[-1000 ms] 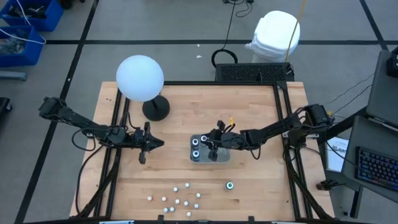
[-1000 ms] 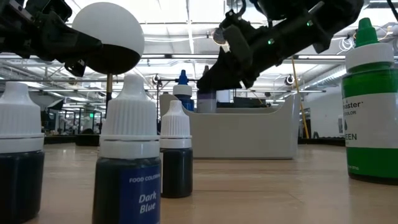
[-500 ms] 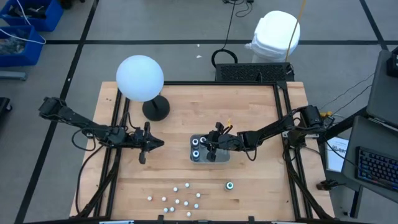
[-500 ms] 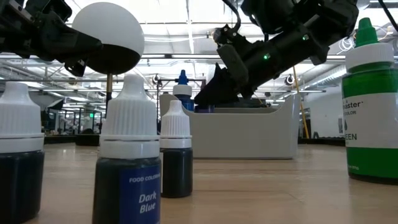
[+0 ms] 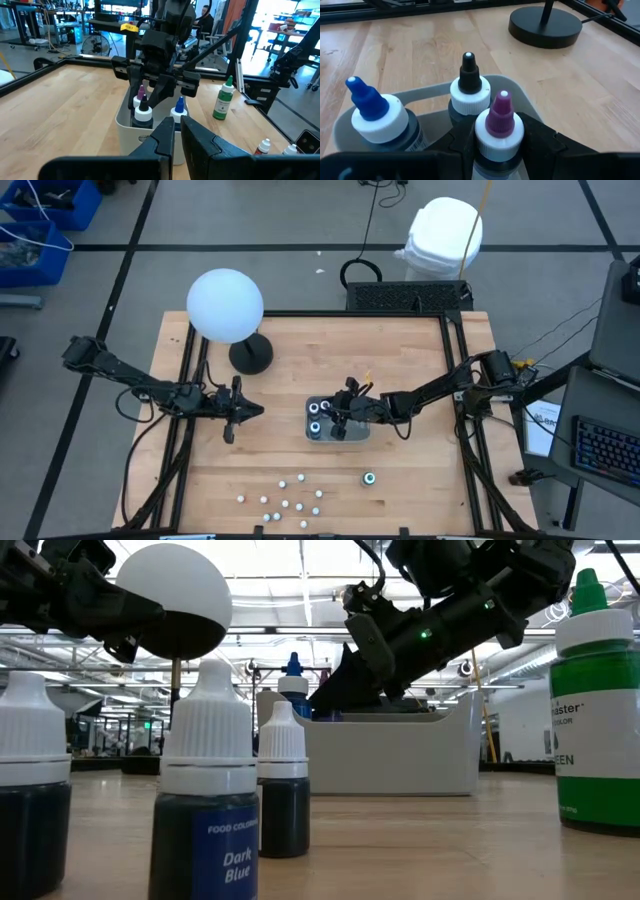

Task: Pick & Place food coloring
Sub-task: Put the large purple food coloring bottle into the gray bin, then put the large green food coloring bottle into the gray bin

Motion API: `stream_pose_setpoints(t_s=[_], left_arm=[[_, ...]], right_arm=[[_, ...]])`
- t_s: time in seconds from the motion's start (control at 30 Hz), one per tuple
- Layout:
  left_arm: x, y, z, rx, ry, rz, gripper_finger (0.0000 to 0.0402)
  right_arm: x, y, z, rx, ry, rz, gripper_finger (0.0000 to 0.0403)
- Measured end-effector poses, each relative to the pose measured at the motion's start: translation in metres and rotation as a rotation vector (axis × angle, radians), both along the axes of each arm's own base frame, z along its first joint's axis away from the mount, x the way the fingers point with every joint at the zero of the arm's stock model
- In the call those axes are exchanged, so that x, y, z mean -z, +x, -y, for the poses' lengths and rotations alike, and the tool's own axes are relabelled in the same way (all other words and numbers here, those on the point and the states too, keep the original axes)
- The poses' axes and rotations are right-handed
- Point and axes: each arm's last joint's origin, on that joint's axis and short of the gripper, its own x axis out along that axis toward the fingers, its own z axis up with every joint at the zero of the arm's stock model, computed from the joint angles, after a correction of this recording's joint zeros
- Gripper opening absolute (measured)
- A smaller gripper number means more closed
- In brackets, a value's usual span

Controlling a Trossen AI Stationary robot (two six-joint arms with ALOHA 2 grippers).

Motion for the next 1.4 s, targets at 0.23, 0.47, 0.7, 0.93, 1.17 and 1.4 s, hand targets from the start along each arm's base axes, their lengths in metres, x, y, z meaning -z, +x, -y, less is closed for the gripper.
stream_pose_setpoints(t_s=[0.23,0.47,0.7,0.93,1.17,1.4], left_arm=[[0.000,0.000,0.000,0.000,0.000,0.000,0.0037],[0.000,0.000,0.000,0.000,0.000,0.000,0.0037],[0.000,0.000,0.000,0.000,0.001,-0.002,0.0037],[0.001,0.000,0.000,0.001,0.001,-0.007,0.0037],[0.001,0.000,0.000,0.001,-0.003,-0.008,0.0037],[0.001,0.000,0.000,0.001,0.000,-0.008,0.0037]], right_arm=[[-0.001,0.001,0.000,-0.002,-0.001,0.026,0.0154],[-0.003,0.002,0.000,-0.009,-0.013,0.038,0.0175],[-0.019,-0.001,0.000,-0.028,-0.050,0.072,0.0177],[-0.071,-0.021,0.000,-0.058,-0.093,0.150,0.0180],[-0.120,-0.062,-0.037,-0.165,-0.164,0.207,0.0179],[-0.134,-0.093,-0.089,-0.239,-0.172,0.253,0.0182]])
